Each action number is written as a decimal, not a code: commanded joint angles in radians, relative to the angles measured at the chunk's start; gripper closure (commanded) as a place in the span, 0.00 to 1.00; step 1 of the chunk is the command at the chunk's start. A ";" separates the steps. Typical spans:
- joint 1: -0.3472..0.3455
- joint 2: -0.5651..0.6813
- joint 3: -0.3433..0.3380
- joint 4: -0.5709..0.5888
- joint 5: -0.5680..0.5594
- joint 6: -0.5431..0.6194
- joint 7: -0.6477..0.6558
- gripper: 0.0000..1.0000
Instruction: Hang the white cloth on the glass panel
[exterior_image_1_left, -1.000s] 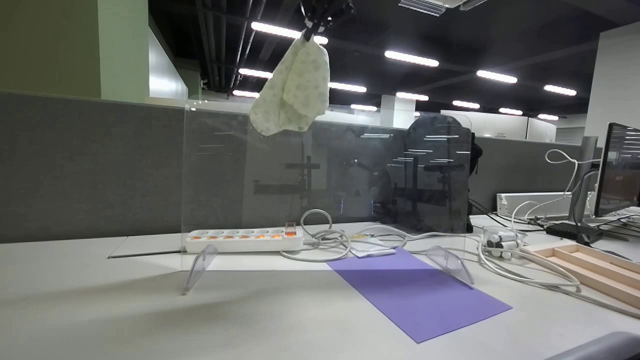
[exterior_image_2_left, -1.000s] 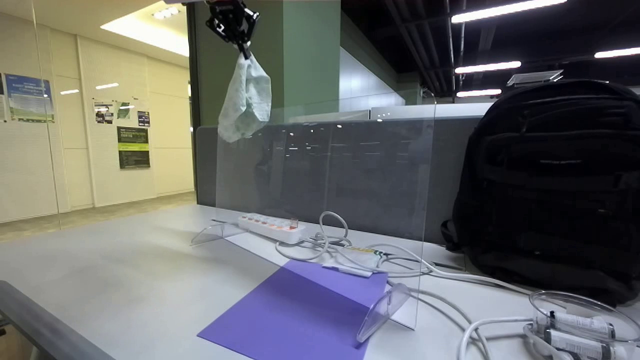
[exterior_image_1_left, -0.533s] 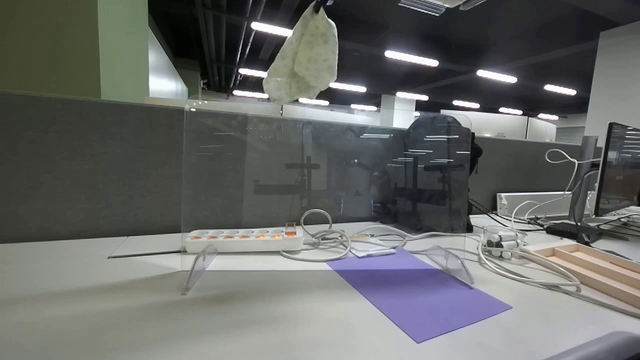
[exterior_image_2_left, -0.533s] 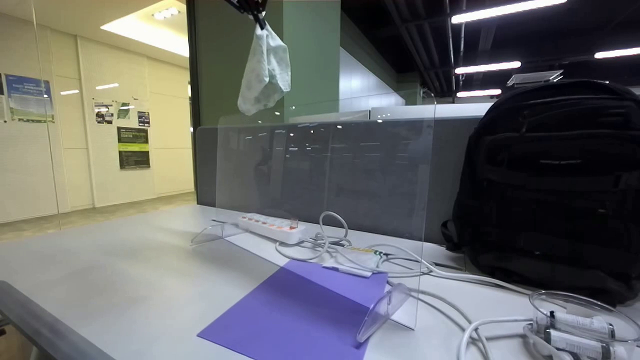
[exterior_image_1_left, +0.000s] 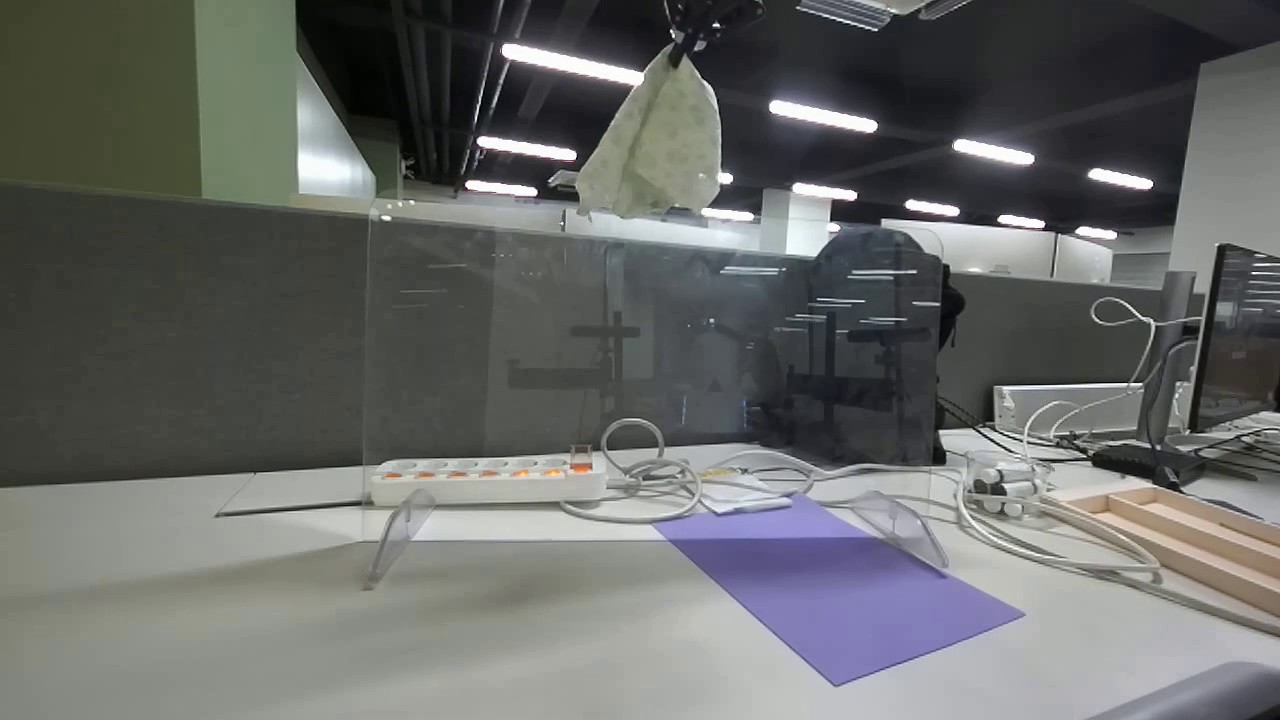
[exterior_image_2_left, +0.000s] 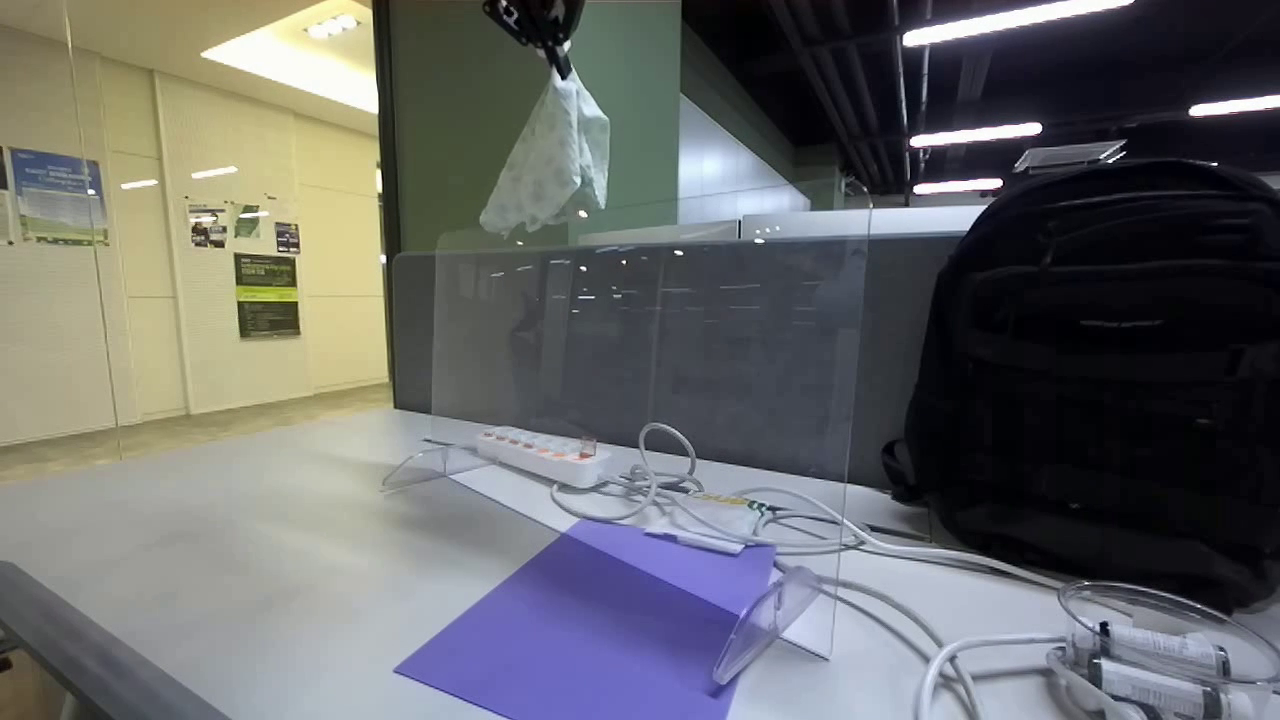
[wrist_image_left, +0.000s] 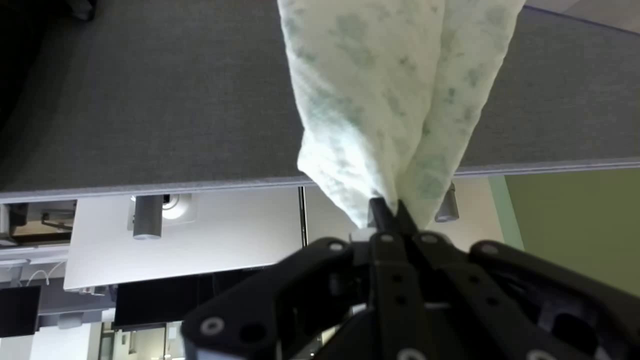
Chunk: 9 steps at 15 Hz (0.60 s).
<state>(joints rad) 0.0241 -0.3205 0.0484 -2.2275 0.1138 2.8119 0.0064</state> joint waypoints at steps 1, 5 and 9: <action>-0.027 -0.007 0.008 0.012 -0.029 -0.076 0.083 1.00; -0.052 -0.014 0.020 0.017 -0.058 -0.161 0.147 1.00; -0.077 -0.025 0.039 0.025 -0.095 -0.255 0.236 1.00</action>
<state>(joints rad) -0.0270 -0.3315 0.0656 -2.2252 0.0583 2.6355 0.1473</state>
